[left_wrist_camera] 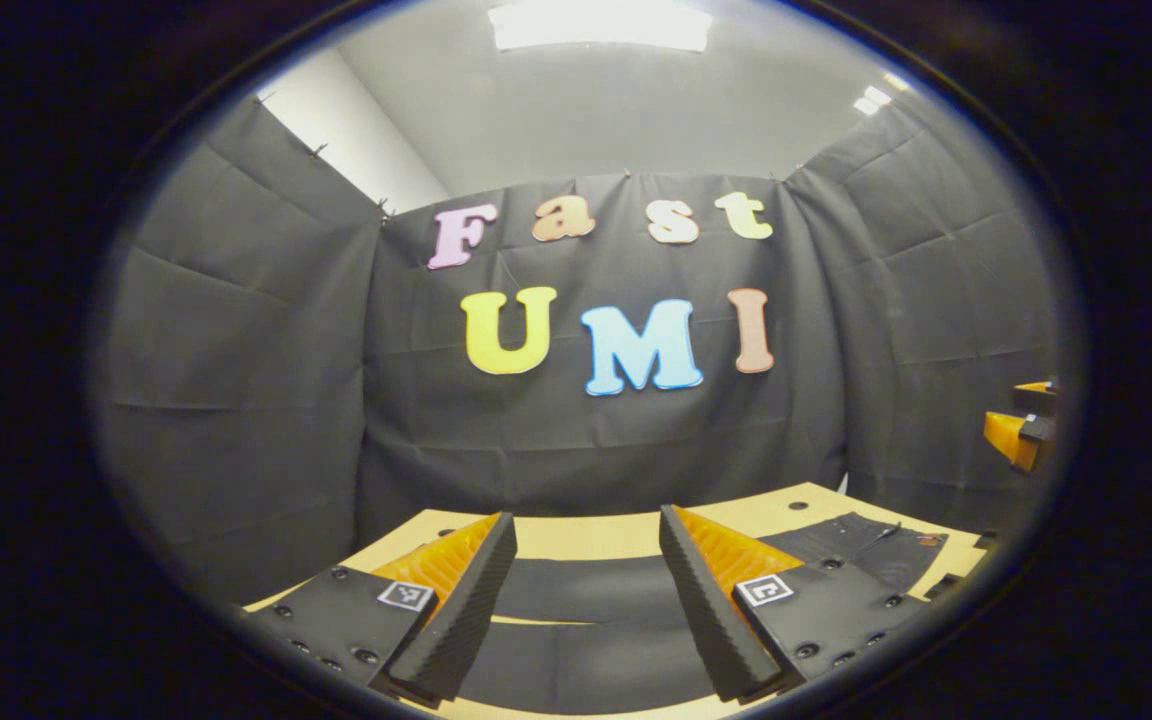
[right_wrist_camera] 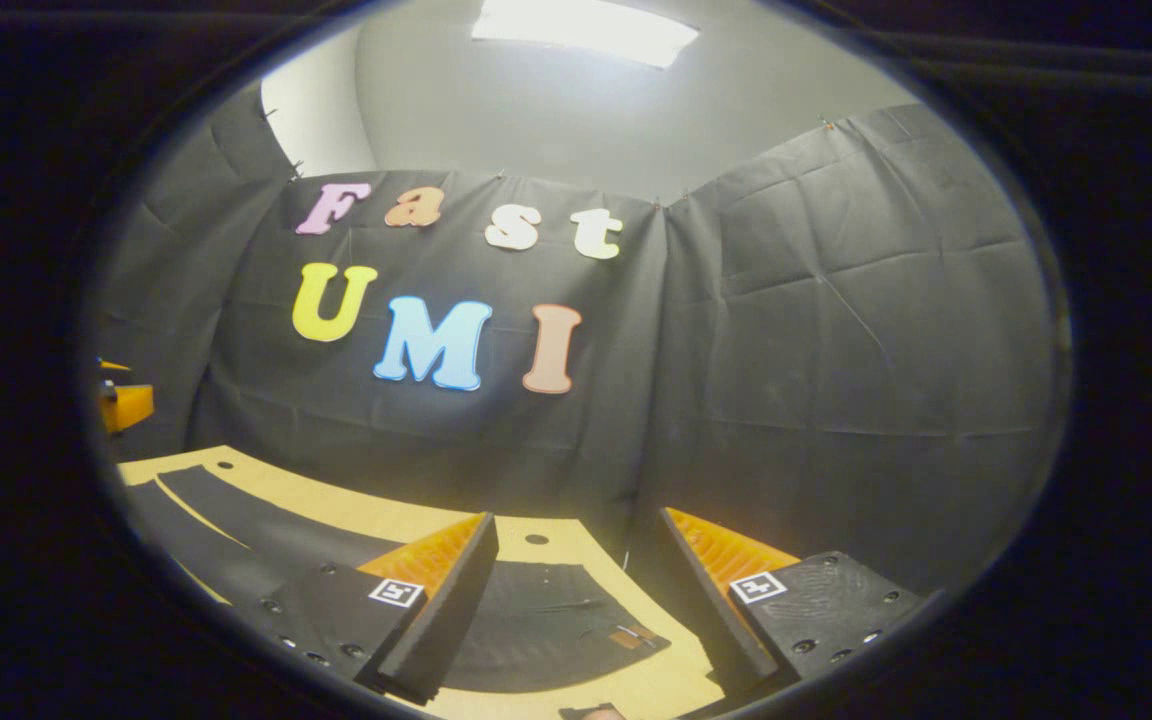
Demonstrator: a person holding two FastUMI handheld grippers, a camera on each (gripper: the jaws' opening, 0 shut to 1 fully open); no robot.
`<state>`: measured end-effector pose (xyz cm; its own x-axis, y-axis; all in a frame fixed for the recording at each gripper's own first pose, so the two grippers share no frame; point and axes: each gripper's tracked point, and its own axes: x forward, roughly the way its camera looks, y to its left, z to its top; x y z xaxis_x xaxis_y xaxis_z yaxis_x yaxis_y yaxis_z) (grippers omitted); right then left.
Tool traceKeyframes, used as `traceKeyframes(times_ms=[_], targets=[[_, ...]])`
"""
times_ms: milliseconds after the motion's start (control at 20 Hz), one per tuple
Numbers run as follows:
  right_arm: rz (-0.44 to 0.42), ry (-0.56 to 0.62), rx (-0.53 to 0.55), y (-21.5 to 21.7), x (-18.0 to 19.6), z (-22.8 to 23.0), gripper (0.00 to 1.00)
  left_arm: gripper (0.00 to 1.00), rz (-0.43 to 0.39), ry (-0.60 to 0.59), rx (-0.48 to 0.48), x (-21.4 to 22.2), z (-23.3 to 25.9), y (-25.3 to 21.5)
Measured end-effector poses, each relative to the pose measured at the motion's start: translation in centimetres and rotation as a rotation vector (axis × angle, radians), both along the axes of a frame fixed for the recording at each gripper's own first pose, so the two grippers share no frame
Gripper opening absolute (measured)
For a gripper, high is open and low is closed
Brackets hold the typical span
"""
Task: Grasp the waist and the cuffs of the jeans and fold them to make the two legs overlap; first hold the waist and fold one-third of the jeans toward the cuffs, then hold the cuffs and fold the remaining one-third in the same direction to finish folding.
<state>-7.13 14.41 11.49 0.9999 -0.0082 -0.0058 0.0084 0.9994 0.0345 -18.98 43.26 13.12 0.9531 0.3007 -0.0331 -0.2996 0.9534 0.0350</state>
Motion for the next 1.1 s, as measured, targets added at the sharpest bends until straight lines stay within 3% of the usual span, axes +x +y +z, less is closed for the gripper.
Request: traceKeyframes(times_ms=[300, 450, 600, 850, 1100], targets=[[0.071, 0.077, -0.042, 1.1, 1.1, -1.7, 0.94, 0.94, 0.059, 0.016, 0.002, 0.7, 0.8, 4.0], [0.096, 0.116, -0.028, 0.9, 2.1, -2.8, 0.94, 0.94, 0.109, 0.034, -0.075, 0.6, -0.6, 6.8], [0.102, 0.168, -0.016, -0.1, 3.2, -4.8, 0.94, 0.94, 0.223, 0.069, -0.147, -1.1, -2.9, 11.4], [0.107, 0.344, 0.054, -1.0, 4.3, -9.6, 0.94, 0.94, 0.417, 0.114, -0.363, -4.7, -7.0, 20.3], [0.069, 0.565, 0.316, -0.8, 4.3, -14.6, 0.95, 0.93, 0.562, 0.175, -0.617, -8.7, -12.9, 27.2]])
